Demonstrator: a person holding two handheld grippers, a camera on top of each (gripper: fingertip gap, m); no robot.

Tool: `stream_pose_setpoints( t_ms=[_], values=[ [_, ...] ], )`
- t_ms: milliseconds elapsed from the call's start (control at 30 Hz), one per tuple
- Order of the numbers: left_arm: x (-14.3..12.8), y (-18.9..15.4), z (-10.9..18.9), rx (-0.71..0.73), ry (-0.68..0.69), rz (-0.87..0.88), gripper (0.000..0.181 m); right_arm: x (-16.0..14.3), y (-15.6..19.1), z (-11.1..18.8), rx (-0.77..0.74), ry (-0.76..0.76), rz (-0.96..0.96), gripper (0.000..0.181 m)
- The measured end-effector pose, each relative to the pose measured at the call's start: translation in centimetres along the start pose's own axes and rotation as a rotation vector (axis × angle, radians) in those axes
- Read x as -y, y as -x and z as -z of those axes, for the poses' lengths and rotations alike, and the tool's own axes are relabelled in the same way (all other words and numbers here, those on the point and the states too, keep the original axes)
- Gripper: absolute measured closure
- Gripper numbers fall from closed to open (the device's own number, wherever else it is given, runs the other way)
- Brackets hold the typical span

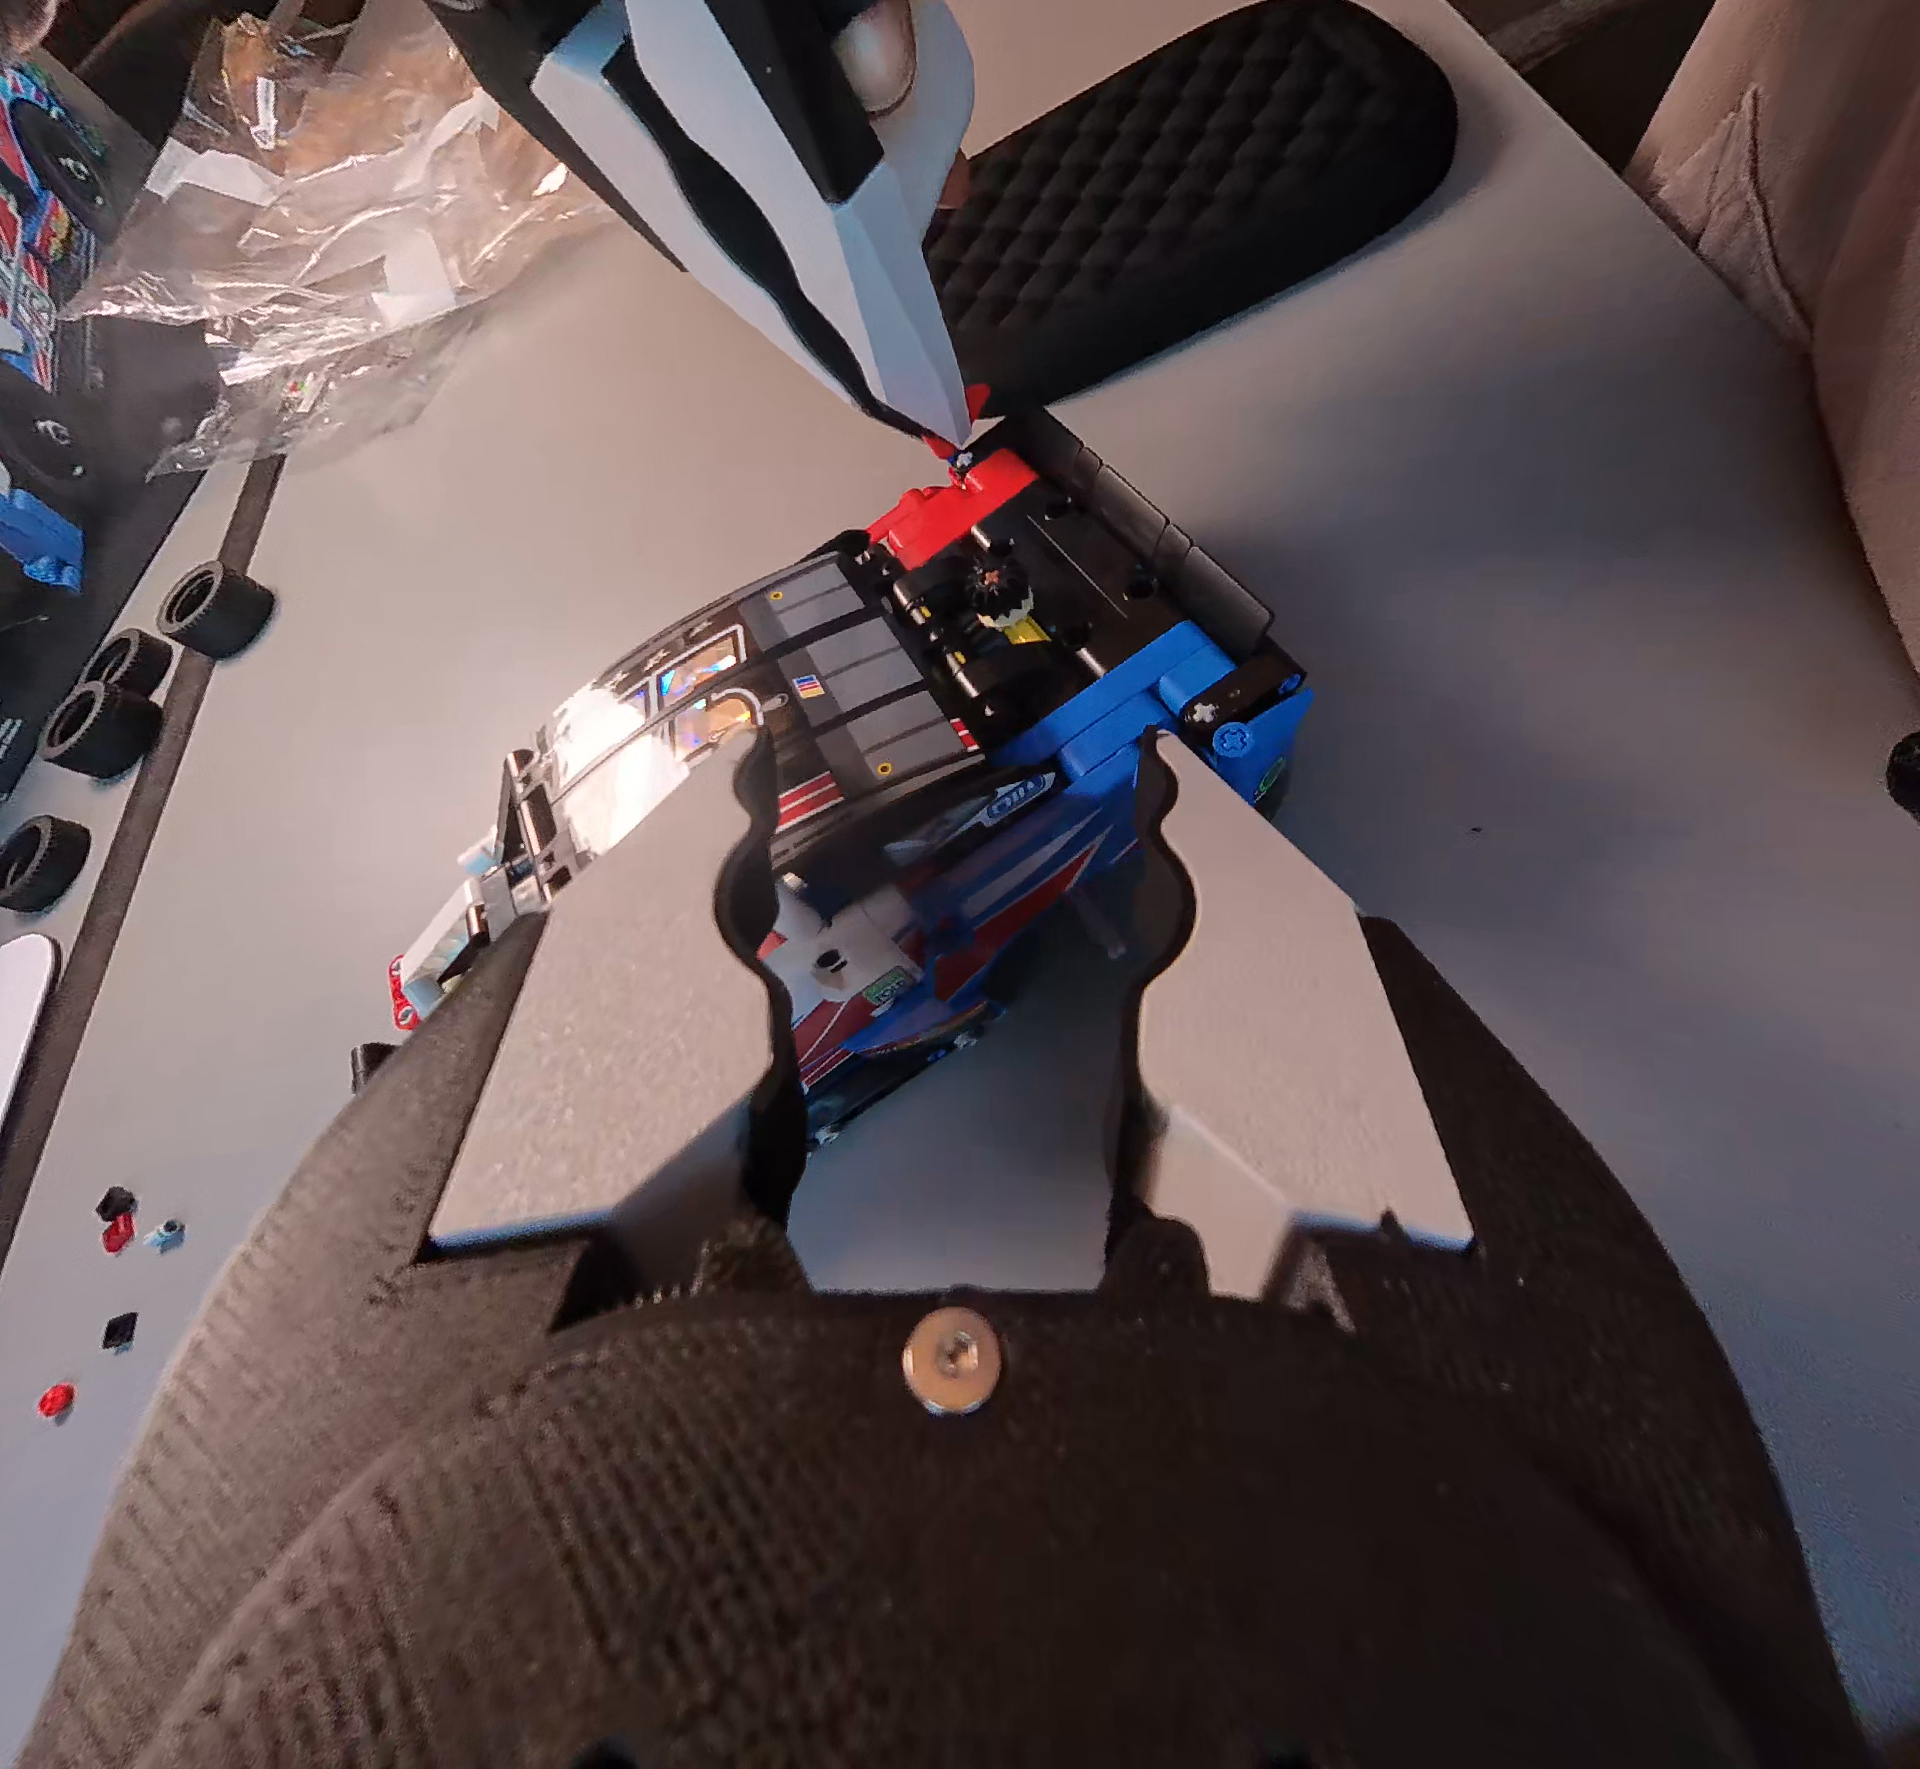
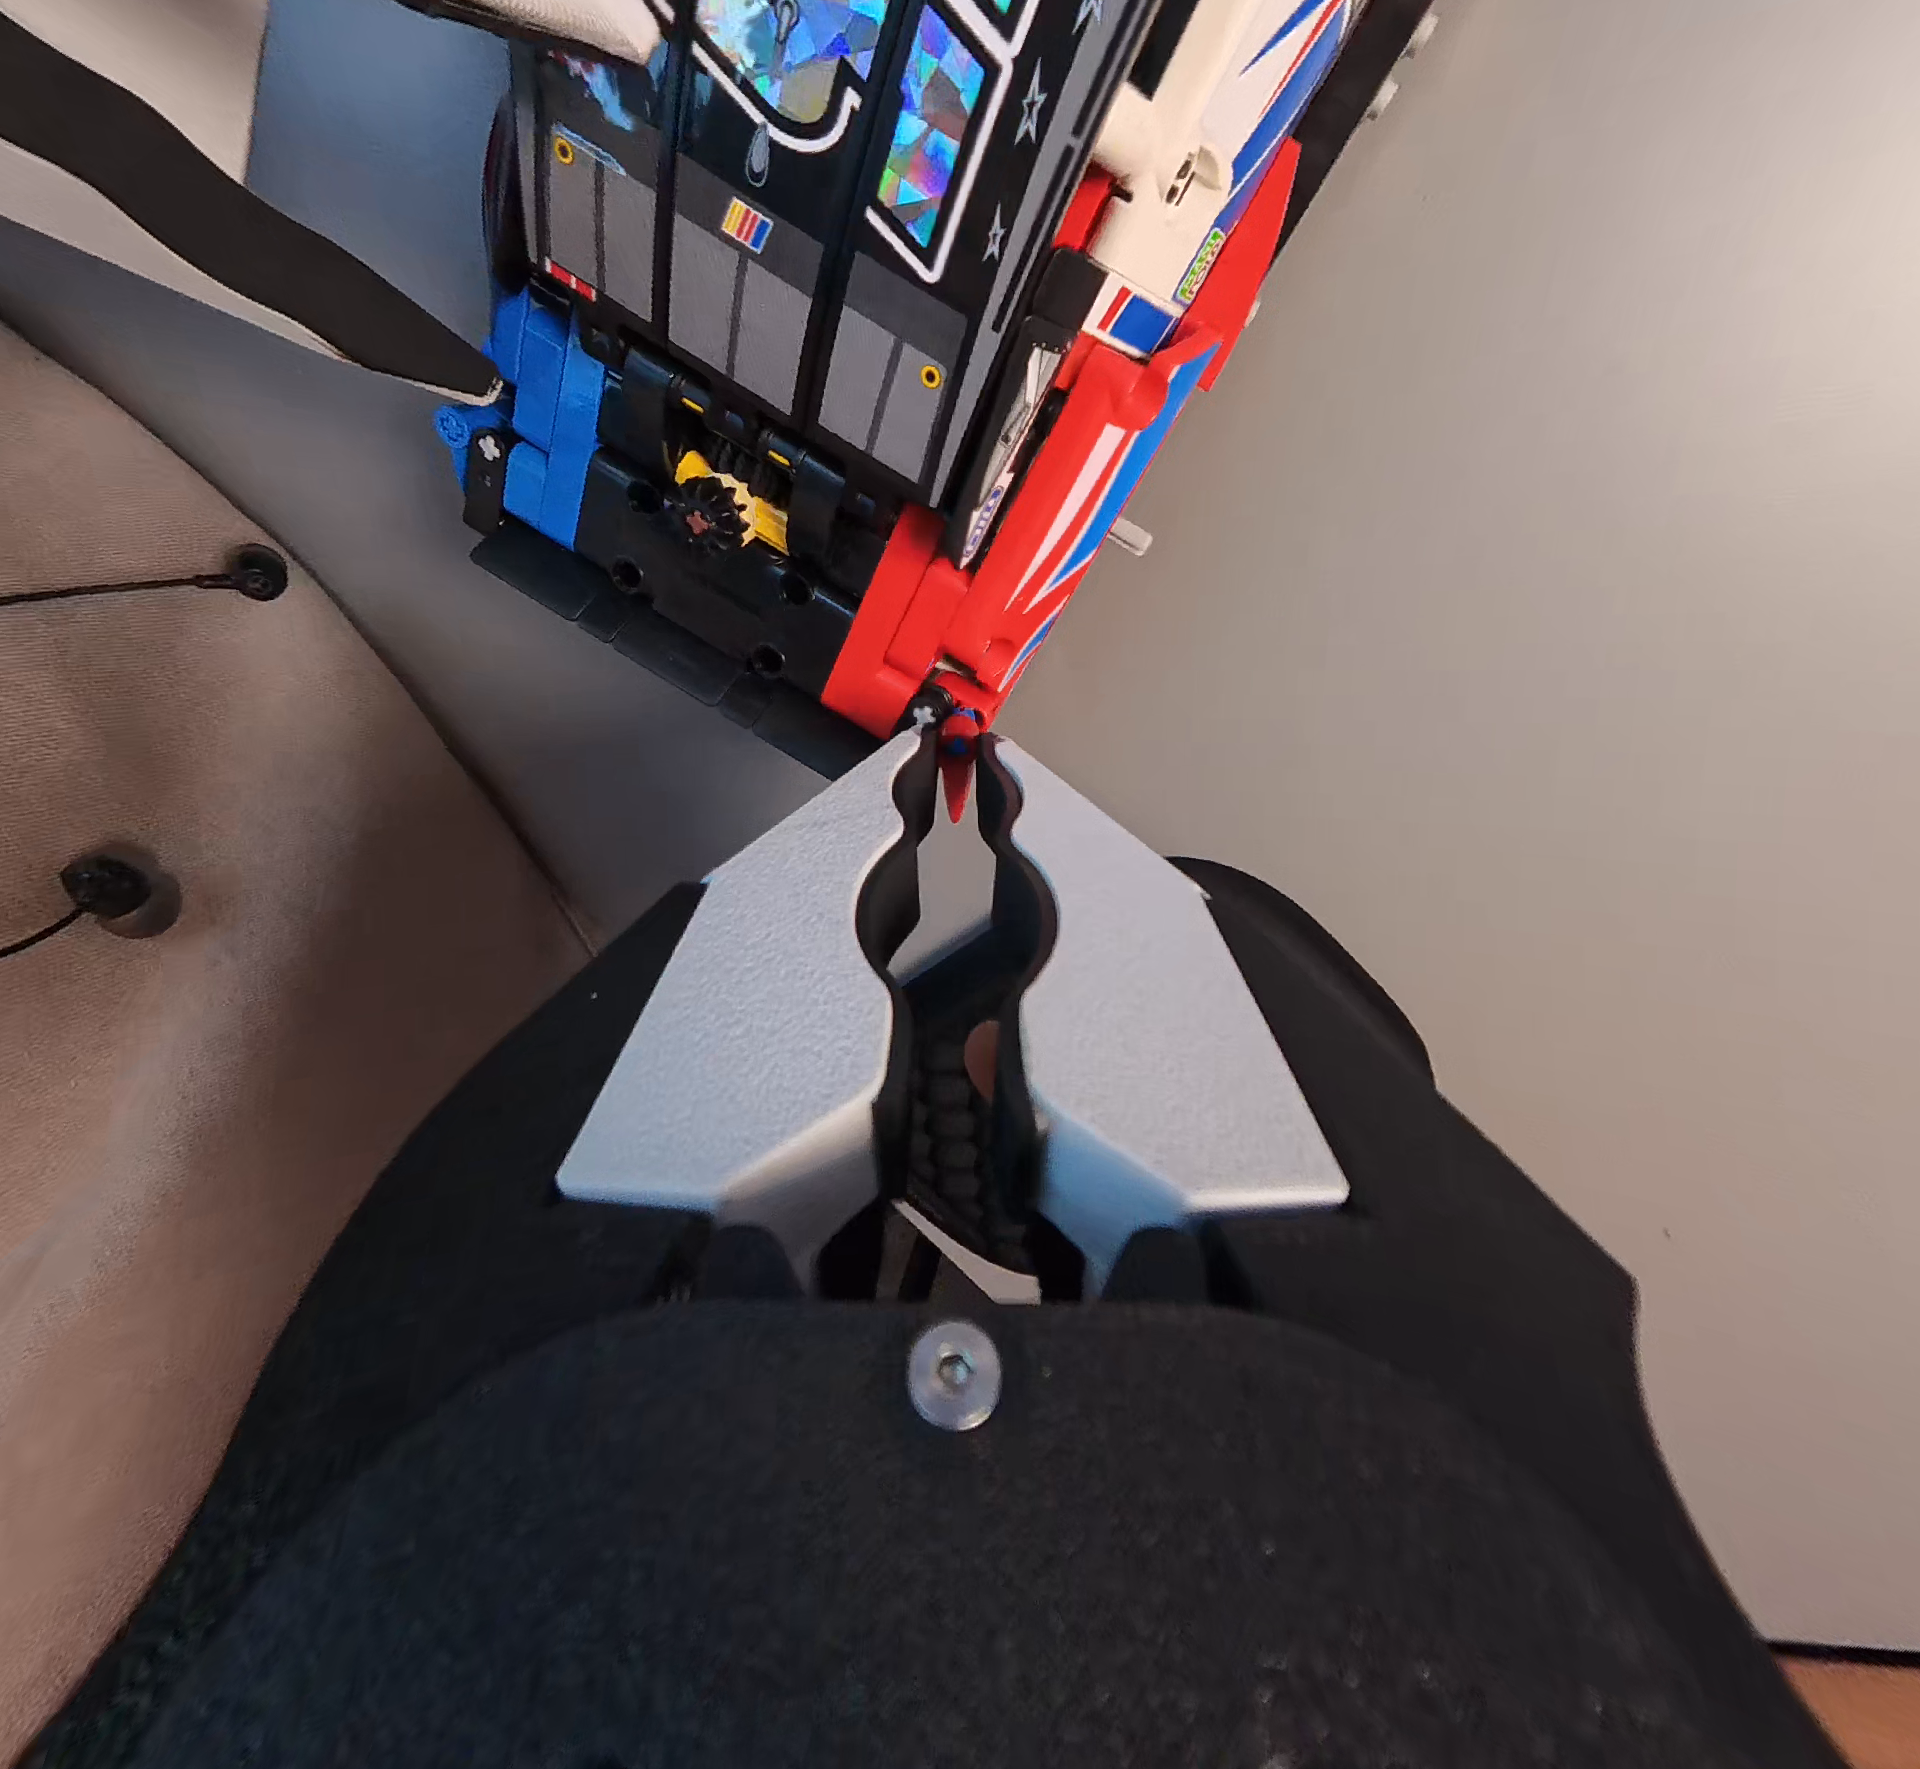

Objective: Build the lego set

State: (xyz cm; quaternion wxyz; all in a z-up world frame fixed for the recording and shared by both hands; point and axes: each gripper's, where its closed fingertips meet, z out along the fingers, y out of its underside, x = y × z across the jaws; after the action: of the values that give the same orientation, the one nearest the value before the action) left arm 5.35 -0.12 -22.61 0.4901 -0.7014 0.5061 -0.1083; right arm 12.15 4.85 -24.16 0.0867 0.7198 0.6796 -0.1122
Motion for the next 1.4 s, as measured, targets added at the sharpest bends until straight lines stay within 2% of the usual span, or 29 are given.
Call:
stream_pose_setpoints(
  t_ms=[200, 367, 500, 633, 900, 1133, 1400],
  values=[
    [-0.7, -0.9, 0.9, -0.032, 0.015, -0.001, 0.104, -0.1, 0.9, -0.2, -0.118, -0.061, 0.126, 0.177],
    [-0.8, -1.0, 0.9, -0.007, 0.002, -0.004, 0.106, 0.0, 1.1, -0.3, -0.215, -0.163, 0.394, 0.176],
    [-0.8, -1.0, 0.8, 0.002, 0.001, -0.009, 0.106, -0.1, 1.2, -0.3, -0.214, -0.164, 0.609, 0.176],
    [-0.8, -1.0, 0.8, 0.011, -0.018, -0.002, 0.106, -0.1, 1.1, -0.4, -0.205, -0.103, 0.783, 0.176],
    [-0.8, -1.0, 0.8, 0.014, -0.039, 0.004, 0.106, -0.2, 1.1, -0.5, -0.142, -0.009, 0.958, 0.176],
    [-0.8, -1.0, 0.8, 0.013, -0.051, 0.012, 0.107, -0.2, 1.1, -0.5, -0.181, 0.003, 1.103, 0.177],
    [-0.8, -1.0, 0.8, 0.015, -0.049, 0.010, 0.107, -0.8, 0.0, -0.7, -0.149, 0.042, 1.048, 0.177]
  ],
)
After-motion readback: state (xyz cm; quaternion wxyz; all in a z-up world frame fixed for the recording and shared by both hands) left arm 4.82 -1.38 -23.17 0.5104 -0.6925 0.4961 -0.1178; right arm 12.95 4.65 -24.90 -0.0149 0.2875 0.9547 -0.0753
